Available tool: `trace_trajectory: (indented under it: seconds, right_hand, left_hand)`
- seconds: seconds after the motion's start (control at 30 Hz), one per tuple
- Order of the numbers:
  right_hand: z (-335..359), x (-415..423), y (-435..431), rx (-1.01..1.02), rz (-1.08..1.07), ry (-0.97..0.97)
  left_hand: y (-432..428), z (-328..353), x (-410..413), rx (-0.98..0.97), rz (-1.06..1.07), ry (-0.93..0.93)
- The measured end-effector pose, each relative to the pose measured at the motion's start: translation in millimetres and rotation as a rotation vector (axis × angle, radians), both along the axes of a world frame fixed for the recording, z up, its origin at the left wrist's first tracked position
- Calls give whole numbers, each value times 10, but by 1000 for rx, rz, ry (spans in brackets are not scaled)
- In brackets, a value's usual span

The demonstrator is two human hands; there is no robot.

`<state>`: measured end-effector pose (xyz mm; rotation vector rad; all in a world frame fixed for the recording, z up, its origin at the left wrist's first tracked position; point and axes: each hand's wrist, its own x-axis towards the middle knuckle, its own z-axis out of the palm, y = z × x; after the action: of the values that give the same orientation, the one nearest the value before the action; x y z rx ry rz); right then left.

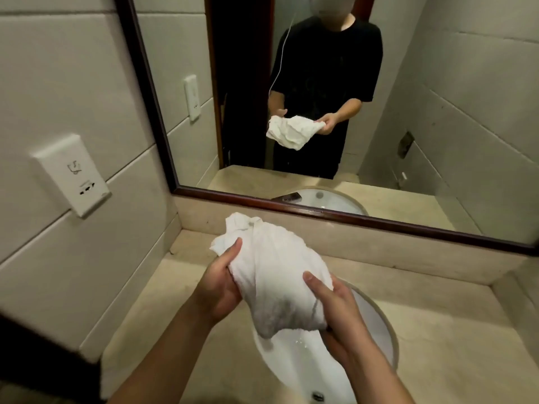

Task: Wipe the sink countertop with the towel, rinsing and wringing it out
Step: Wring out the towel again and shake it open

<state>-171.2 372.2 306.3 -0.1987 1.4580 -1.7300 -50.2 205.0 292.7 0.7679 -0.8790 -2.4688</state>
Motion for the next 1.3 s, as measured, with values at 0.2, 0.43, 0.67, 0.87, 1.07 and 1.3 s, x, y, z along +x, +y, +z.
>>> trace_trajectory:
  seconds: [0.2,0.43,0.67,0.87,1.07,1.3]
  right_hand:
    - [-20,-89,-233,-135,-83,-193]
    - [-50,-195,-172,-56,-86,-204]
    - [223,-283,-227,-32,58,-132]
    - [248,-220,-220,29,245,213]
    - [157,-401,-104,144,302,383]
    - [729,-1043,-263,292,586,1009]
  left_hand:
    - [82,-259,198,-17,-209,-126]
    - [218,-256,177,-792,-71,-479]
    - [127,-19,21,-1342,-100,-295]
    - [206,139,-154,-878,-26,-334]
    - [-42,457,-78,-646,177,-201]
    - [-628,835,211,-1419,-178,-465]
